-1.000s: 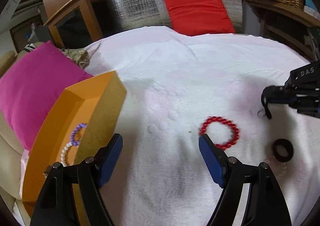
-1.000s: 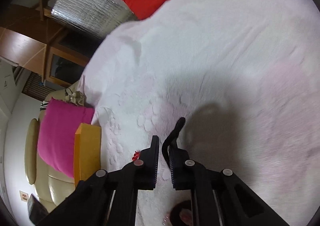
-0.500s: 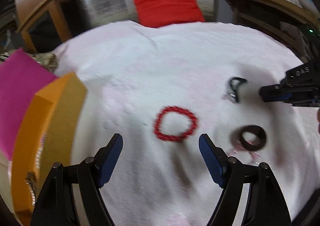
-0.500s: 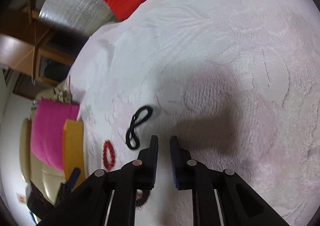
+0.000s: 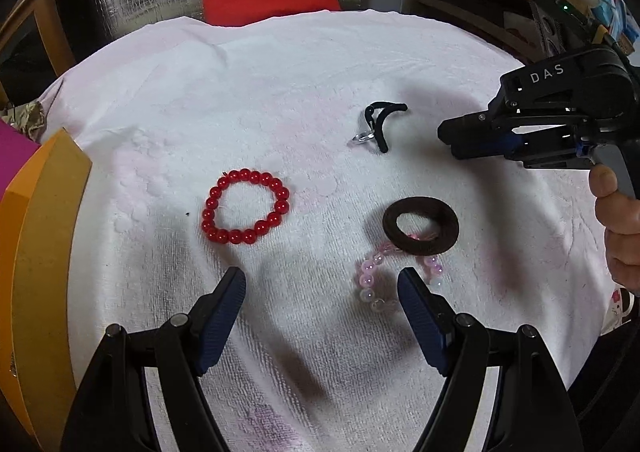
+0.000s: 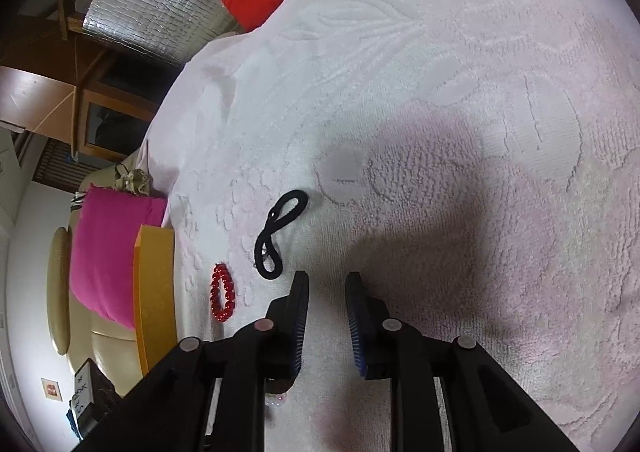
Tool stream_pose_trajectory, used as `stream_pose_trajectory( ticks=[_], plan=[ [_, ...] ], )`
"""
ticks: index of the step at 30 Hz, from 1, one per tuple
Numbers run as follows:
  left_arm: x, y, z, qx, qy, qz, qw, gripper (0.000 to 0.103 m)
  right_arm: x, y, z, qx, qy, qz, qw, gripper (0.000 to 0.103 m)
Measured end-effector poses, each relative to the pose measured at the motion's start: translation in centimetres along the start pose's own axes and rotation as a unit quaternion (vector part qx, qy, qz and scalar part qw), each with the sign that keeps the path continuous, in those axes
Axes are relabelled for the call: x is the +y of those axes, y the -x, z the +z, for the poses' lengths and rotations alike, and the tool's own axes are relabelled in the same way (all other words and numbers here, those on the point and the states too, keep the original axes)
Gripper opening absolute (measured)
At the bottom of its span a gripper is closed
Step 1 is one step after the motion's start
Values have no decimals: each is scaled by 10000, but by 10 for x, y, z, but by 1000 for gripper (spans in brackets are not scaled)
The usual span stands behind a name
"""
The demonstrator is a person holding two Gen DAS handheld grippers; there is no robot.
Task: Organize jewelry
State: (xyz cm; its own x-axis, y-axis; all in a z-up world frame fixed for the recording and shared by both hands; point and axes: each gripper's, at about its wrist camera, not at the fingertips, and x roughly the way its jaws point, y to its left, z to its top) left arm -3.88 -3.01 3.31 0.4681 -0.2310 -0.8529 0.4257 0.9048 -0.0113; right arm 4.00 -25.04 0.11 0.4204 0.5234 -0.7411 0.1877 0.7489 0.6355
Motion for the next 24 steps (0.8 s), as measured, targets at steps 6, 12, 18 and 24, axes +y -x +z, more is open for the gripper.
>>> stream_pose_trajectory(
  ticks=[6, 12, 18, 24],
  plan=[
    [-7, -8, -4, 123, -88, -294, 9995, 77, 1, -5, 2, 69, -12, -45, 10000, 22],
    [-16, -5, -4, -26, -243, -449, 9987, 32, 4, -2, 2, -51, -60, 12, 10000, 24],
    [-9, 1, -7, -10, -124, -549, 9984, 12, 20, -9, 9, -209, -84, 202, 9995, 25],
    [13, 21, -11, -169, 108, -389, 9990, 7, 42, -18, 13, -527, 8, 164, 9985, 64]
  ],
)
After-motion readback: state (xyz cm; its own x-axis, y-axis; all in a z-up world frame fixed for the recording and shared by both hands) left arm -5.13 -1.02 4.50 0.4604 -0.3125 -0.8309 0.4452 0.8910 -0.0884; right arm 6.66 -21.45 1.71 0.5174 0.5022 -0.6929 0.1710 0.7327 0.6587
